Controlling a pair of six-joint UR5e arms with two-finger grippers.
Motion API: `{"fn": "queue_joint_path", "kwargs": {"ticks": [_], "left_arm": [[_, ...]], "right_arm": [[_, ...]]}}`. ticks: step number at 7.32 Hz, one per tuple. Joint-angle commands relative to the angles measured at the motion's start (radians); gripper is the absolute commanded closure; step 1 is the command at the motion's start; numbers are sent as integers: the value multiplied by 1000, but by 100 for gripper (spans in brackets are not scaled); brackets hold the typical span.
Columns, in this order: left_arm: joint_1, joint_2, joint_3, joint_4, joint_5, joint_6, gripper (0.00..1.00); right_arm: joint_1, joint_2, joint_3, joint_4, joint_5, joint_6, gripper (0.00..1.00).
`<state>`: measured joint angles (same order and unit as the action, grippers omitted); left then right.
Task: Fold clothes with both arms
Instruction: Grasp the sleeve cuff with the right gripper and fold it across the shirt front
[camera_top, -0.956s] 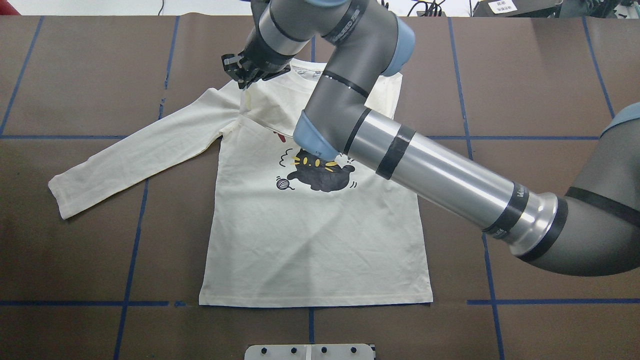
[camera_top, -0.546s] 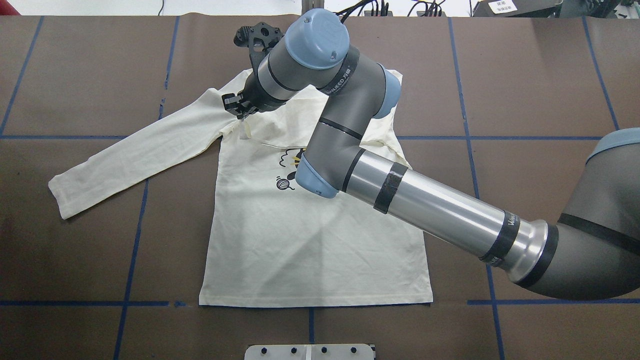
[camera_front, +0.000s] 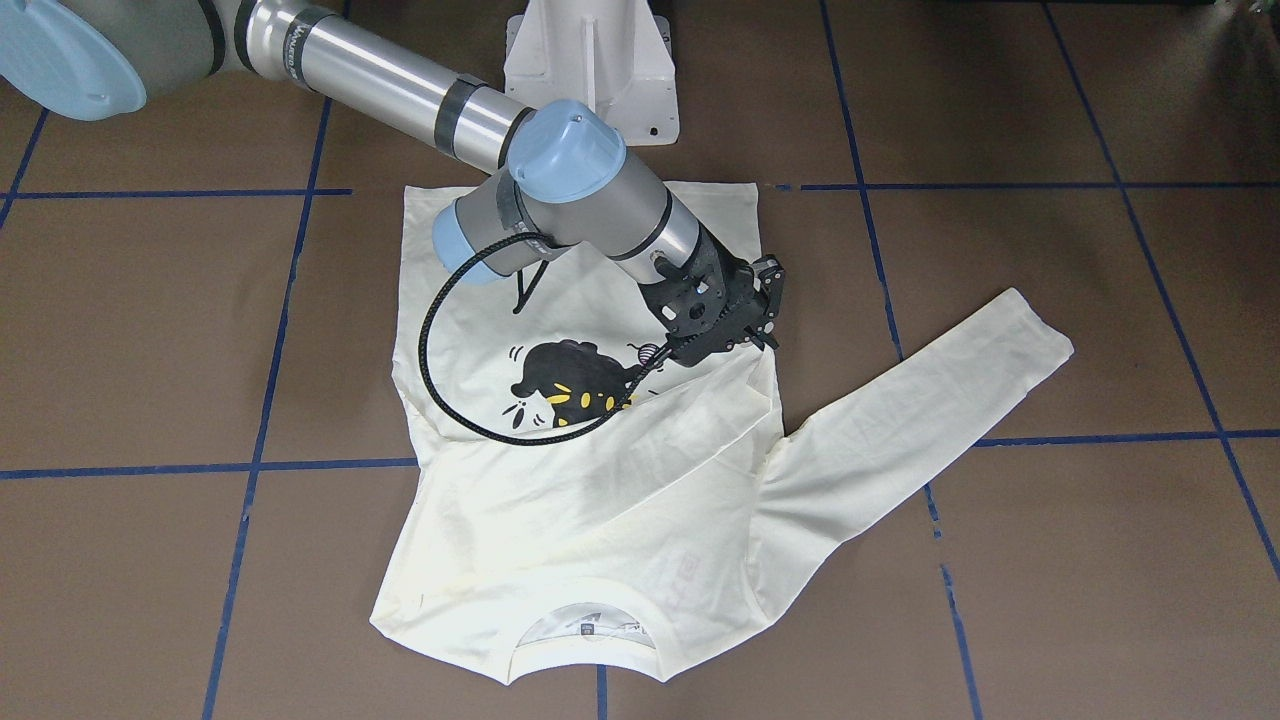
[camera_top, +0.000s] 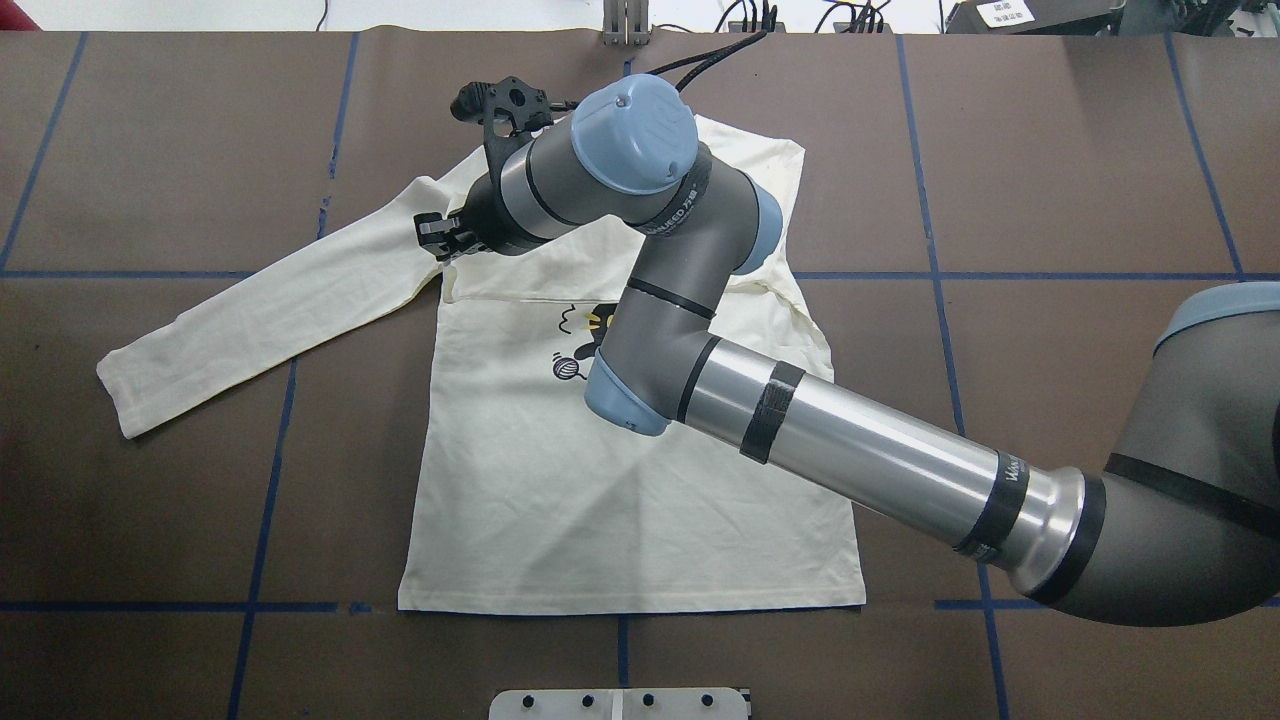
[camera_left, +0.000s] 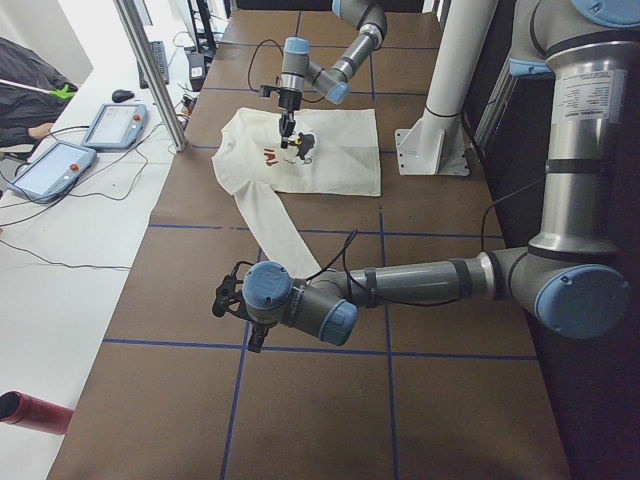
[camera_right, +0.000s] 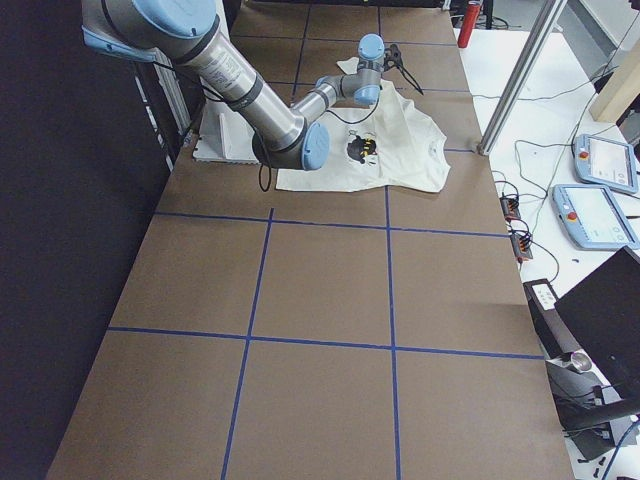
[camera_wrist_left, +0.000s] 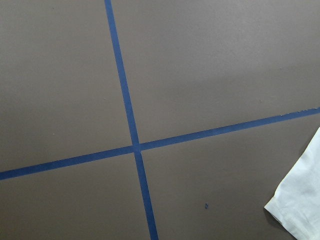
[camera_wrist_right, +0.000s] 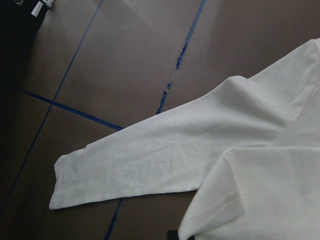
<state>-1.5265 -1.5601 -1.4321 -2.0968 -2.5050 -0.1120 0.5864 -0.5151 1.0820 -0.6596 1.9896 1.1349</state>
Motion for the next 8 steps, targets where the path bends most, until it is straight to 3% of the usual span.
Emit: {"fn": "queue_joint_path", "kwargs": {"ticks": [1,3,4,5,7,8], "left_arm": [[0,-2,1,0,0,0,0],[0,-3,1,-12,0,0,0],[0,-5,5,-12,0,0,0],[0,-5,5,-12,0,-2,0],[0,-12,7,-12,0,-2,0],[0,-17,-1,-14,2,-12,0]], "right_arm": [[-8,-8,1,61,-14,46,100],[-16,-25,-1,67,-32,52,96],[-37,-25,1,69,-84,52,2],[-81,-20,2,66,-197,58,0],[-88,-13,4,39,-216,78,0],[-86,10,15,-51,-215,83,0]]}}
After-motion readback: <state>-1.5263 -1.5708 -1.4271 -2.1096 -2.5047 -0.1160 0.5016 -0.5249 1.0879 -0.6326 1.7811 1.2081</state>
